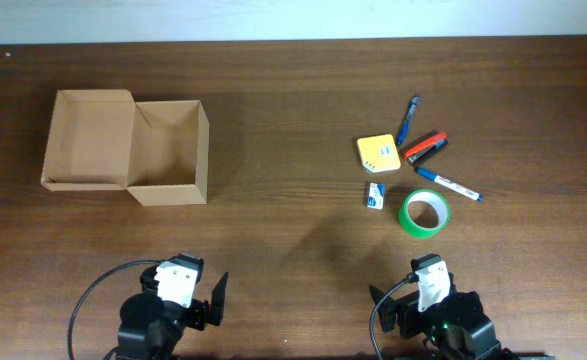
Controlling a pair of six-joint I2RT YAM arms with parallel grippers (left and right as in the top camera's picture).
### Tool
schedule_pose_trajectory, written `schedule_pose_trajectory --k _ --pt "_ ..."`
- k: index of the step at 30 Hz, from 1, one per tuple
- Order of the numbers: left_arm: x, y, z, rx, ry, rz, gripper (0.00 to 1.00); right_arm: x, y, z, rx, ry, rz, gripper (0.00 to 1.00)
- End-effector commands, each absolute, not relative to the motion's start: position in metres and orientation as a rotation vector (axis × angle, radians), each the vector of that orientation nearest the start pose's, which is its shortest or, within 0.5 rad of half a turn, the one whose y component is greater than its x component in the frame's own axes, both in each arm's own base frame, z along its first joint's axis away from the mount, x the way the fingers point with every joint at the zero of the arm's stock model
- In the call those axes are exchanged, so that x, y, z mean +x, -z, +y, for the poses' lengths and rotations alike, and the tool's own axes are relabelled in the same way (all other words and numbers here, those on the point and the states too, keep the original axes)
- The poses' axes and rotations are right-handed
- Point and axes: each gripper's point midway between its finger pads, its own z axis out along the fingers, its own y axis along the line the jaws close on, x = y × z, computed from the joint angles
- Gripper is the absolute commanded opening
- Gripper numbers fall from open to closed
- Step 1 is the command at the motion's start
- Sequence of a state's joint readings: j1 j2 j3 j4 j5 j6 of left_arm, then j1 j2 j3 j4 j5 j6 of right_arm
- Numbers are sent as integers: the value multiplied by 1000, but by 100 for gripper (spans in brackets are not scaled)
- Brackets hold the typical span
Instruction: Pack container
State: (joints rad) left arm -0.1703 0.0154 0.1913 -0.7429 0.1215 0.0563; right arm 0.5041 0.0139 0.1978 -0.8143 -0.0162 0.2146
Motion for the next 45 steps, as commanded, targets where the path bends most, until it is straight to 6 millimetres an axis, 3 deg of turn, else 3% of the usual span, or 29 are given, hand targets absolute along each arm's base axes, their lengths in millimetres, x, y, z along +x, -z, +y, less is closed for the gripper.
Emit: schedule_pose_trajectory --k 1,45 --pt "188 -87 -51 289 188 2114 100 159 -74 94 -333 -433 2207 99" --pt "193 -95 -51 287 189 2077 100 159 -74 94 -333 -434 2207 99"
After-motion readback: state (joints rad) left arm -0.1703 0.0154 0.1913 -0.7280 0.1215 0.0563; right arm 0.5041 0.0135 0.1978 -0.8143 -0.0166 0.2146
